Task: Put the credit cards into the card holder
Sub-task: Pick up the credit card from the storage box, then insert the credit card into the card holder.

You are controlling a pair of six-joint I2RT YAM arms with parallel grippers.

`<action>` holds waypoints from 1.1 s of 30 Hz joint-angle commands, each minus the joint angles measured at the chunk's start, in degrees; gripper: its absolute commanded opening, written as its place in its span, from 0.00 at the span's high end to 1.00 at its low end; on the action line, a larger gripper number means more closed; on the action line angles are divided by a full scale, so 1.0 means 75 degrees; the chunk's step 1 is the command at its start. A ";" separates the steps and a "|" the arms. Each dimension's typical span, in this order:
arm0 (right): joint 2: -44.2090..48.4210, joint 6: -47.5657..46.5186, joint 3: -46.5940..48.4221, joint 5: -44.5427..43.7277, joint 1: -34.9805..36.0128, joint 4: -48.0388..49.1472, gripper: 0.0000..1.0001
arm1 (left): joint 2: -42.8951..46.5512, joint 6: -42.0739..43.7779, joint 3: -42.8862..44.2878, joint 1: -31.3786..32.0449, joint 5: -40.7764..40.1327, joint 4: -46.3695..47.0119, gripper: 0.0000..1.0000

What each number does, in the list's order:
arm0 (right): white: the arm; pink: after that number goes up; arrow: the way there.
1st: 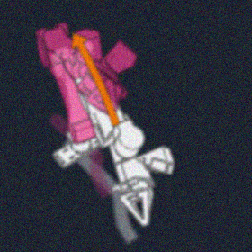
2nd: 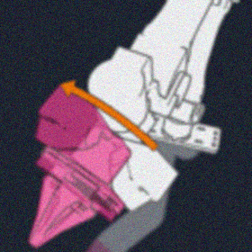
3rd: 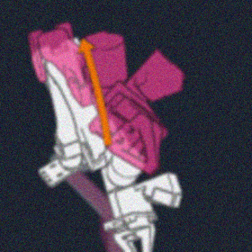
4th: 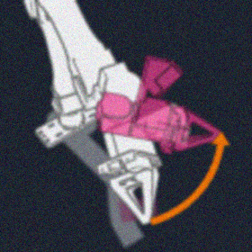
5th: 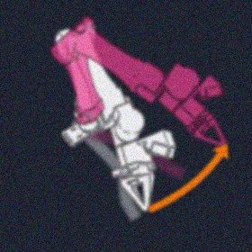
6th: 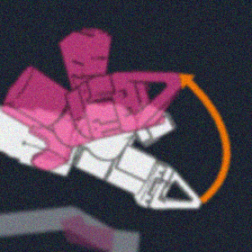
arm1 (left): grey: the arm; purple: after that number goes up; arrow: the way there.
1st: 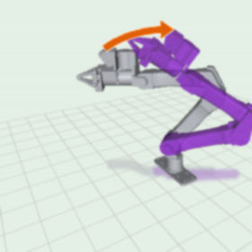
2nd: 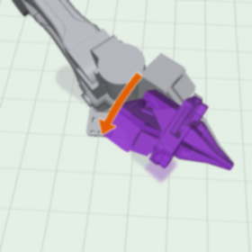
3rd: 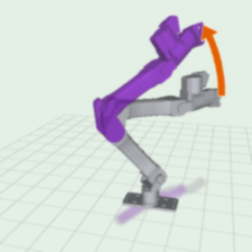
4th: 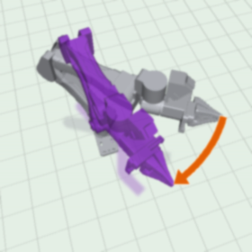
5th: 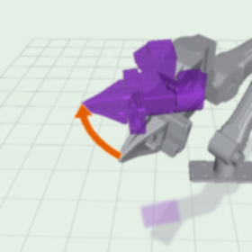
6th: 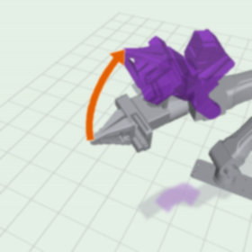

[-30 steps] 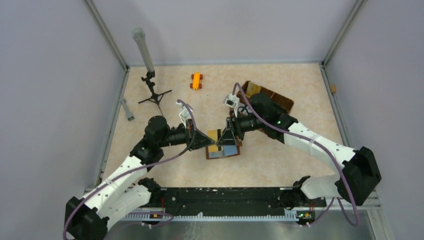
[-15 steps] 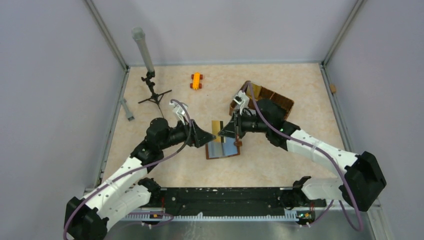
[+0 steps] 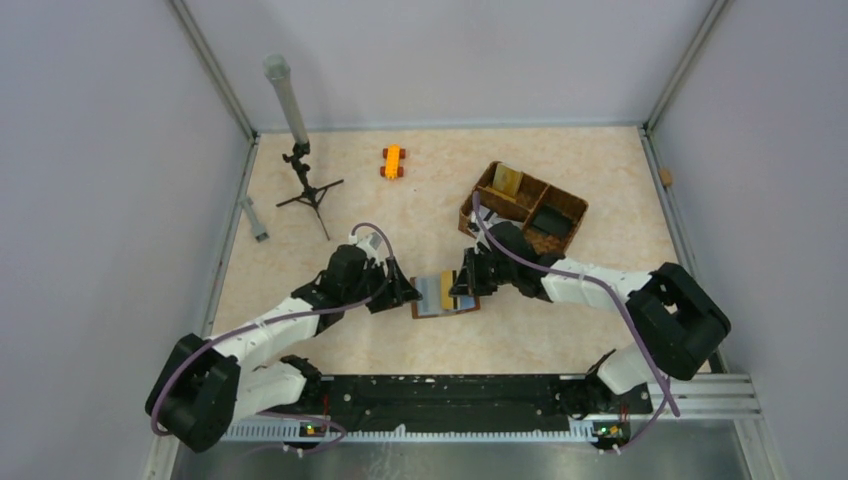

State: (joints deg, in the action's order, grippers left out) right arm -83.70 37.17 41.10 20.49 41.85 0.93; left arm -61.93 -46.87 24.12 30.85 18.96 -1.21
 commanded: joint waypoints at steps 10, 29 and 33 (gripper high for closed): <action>-0.0432 0.0388 -0.0136 -0.0391 -0.0159 0.0651 1.00 | -0.1033 0.0091 0.0095 0.0005 -0.0181 0.0848 0.43; -0.0836 0.1042 -0.0561 -0.0154 -0.0177 0.1290 1.00 | -0.1795 0.0305 0.0057 0.0011 -0.0091 0.1232 0.56; -0.0950 0.1257 -0.0667 -0.0210 -0.0183 0.1334 1.00 | -0.1920 0.0330 0.0065 0.0008 -0.0075 0.1297 0.60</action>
State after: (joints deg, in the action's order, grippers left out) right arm -89.27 44.49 37.41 19.59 40.97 9.15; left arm -75.26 -45.52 24.10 30.85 18.48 6.22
